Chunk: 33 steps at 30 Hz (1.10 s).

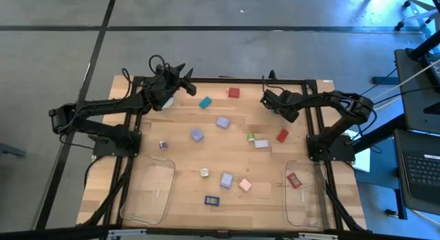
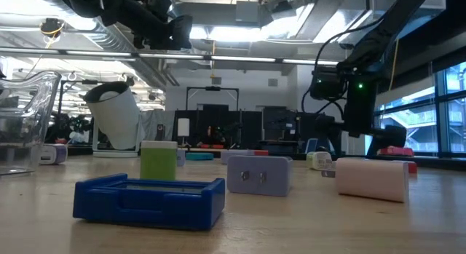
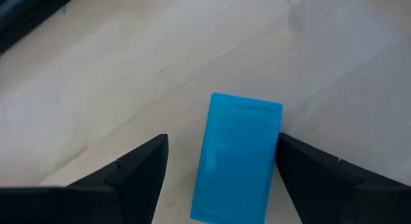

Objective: Pick & Place Office items
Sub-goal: Put the right light blue timer into the right transparent bin

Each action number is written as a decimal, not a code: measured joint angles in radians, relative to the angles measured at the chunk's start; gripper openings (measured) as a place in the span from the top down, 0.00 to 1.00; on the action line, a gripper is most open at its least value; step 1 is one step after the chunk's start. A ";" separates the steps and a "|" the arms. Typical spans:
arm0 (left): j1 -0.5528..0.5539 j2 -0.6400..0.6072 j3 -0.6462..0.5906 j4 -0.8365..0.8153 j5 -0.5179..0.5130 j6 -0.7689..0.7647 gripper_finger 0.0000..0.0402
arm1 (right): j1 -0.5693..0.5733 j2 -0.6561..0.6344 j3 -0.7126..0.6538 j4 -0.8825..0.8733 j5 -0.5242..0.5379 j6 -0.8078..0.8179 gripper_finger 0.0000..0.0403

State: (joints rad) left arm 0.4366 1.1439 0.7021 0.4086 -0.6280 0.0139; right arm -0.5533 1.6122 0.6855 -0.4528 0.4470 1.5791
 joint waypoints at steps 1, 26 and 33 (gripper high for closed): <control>0.000 0.000 0.000 -0.002 0.000 0.000 0.55 | 0.000 0.006 0.002 -0.008 -0.001 -0.016 0.30; -0.004 0.000 0.000 -0.024 0.001 -0.055 0.55 | -0.002 0.006 0.053 -0.065 -0.085 -0.358 0.61; -0.005 0.000 0.000 -0.079 0.001 -0.180 0.55 | 0.025 -0.069 0.051 -0.033 -0.126 -0.366 0.61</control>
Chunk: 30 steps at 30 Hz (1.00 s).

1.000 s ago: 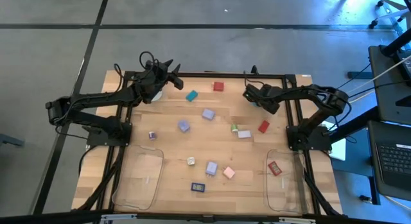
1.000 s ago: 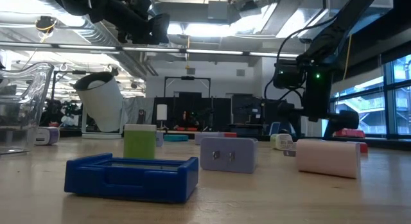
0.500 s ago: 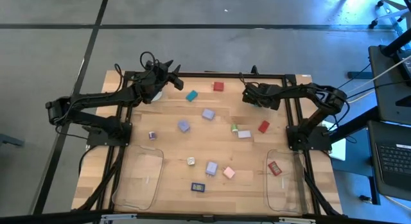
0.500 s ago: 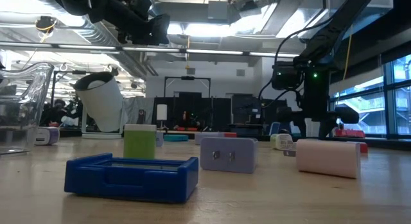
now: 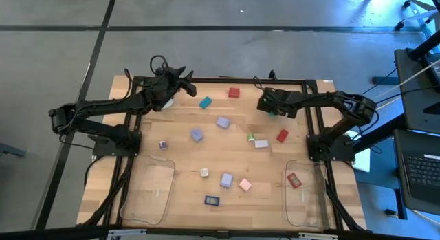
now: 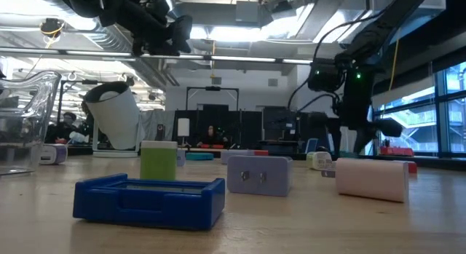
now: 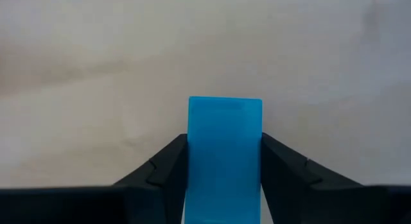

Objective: Pick & Place Office items
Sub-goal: Put the right light blue timer into the right transparent bin

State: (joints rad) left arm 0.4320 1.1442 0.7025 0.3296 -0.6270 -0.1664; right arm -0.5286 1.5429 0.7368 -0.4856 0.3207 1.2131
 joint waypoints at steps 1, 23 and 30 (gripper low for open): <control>0.000 0.000 0.000 -0.010 0.000 -0.018 0.55 | 0.006 -0.014 0.000 0.016 0.008 -0.006 0.61; 0.000 0.000 0.000 -0.054 0.272 -0.213 0.55 | 0.212 -0.368 0.002 0.669 0.019 -0.324 0.60; -0.001 0.000 0.000 -0.054 0.451 -0.321 0.55 | 0.269 -0.383 0.003 0.946 -0.065 -0.495 0.60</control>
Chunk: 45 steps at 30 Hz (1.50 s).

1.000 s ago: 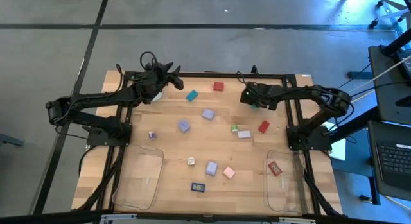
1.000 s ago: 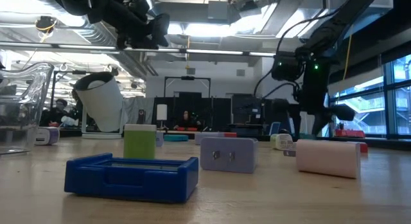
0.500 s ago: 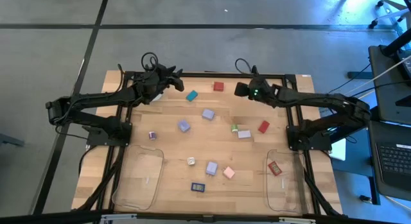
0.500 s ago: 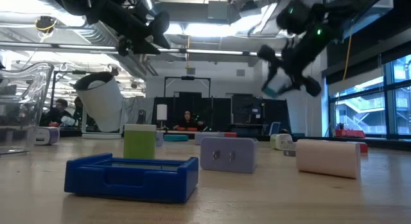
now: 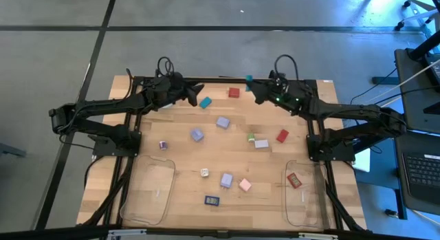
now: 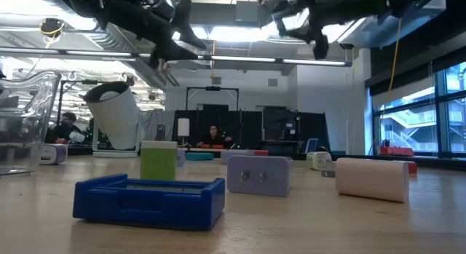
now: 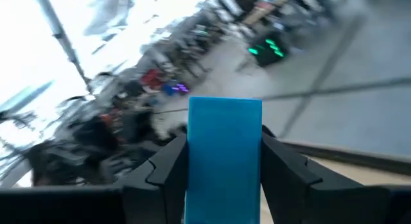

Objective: Pick & Place Office items
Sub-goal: Put the right light blue timer into the right transparent bin

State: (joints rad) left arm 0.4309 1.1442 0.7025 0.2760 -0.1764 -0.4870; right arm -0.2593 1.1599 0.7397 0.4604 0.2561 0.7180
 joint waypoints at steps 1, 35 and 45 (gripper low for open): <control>0.000 0.000 0.000 0.000 0.030 -0.014 0.55 | 0.006 0.000 0.000 0.027 -0.014 -0.026 0.60; -0.379 0.000 0.000 0.004 -0.309 -0.394 0.55 | 0.437 -0.035 0.001 0.068 -0.725 0.089 0.60; -0.470 0.000 0.000 0.004 -0.418 -0.409 0.55 | 0.632 -0.124 0.001 -0.539 -0.735 0.200 0.60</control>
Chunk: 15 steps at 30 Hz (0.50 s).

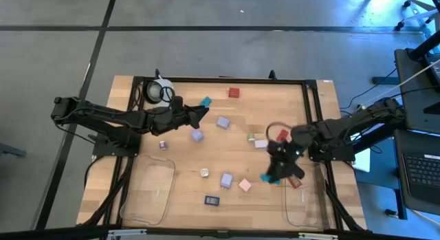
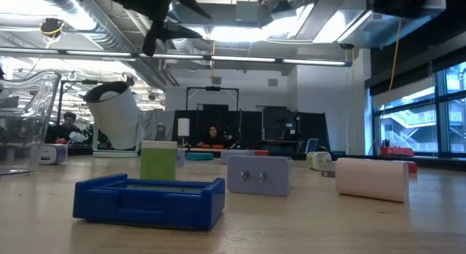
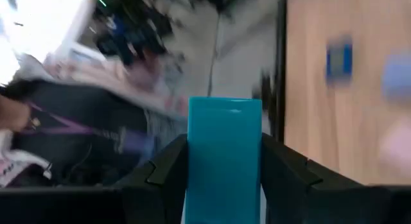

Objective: Pick & Place Office items
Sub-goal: Put the right light blue timer into the right transparent bin

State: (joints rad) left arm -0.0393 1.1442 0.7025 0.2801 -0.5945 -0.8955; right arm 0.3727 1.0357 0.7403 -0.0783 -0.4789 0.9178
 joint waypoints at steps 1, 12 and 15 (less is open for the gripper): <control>-0.004 0.000 0.000 0.000 0.000 0.000 0.55 | 0.030 -0.006 0.000 -0.051 0.003 0.024 0.60; -0.034 0.000 0.000 -0.017 -0.001 0.018 0.55 | 0.375 -0.024 0.000 -0.455 0.192 0.337 0.60; -0.034 0.000 0.000 -0.024 -0.015 0.018 0.55 | 0.430 0.002 0.000 -0.618 0.224 0.449 0.60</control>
State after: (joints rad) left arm -0.0731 1.1444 0.7025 0.2565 -0.6099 -0.8772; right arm 0.8027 1.0374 0.7403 -0.6965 -0.2552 1.3663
